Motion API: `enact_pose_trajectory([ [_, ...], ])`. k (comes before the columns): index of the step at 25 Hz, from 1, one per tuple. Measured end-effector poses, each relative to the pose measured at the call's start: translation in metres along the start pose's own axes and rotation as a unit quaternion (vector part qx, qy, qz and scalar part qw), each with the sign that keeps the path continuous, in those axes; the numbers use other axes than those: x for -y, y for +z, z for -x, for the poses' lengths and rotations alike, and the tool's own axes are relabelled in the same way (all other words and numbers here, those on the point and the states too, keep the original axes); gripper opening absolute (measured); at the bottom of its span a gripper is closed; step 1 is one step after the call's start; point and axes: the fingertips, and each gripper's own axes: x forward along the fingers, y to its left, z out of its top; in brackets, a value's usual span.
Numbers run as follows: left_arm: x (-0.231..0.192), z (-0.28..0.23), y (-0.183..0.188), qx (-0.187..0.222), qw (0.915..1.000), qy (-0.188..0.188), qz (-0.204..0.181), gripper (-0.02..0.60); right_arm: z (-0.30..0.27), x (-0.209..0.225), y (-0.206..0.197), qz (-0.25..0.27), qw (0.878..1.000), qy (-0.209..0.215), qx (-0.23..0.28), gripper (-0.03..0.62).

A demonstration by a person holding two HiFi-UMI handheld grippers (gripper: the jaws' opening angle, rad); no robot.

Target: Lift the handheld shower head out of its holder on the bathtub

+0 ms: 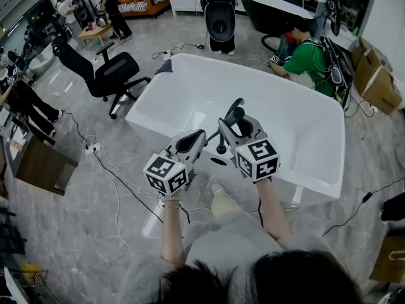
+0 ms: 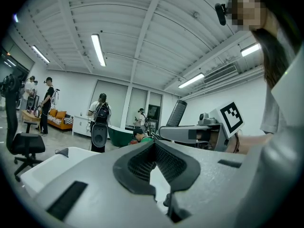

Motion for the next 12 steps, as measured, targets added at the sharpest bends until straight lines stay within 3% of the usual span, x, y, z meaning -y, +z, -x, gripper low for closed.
enact_pose_trajectory([
  [12,0.007,-0.006,0.005,0.012,0.9998,-0.013,0.004,0.005,0.006,0.004,-0.004,0.002,1.0,-0.002,-0.001,0.132],
])
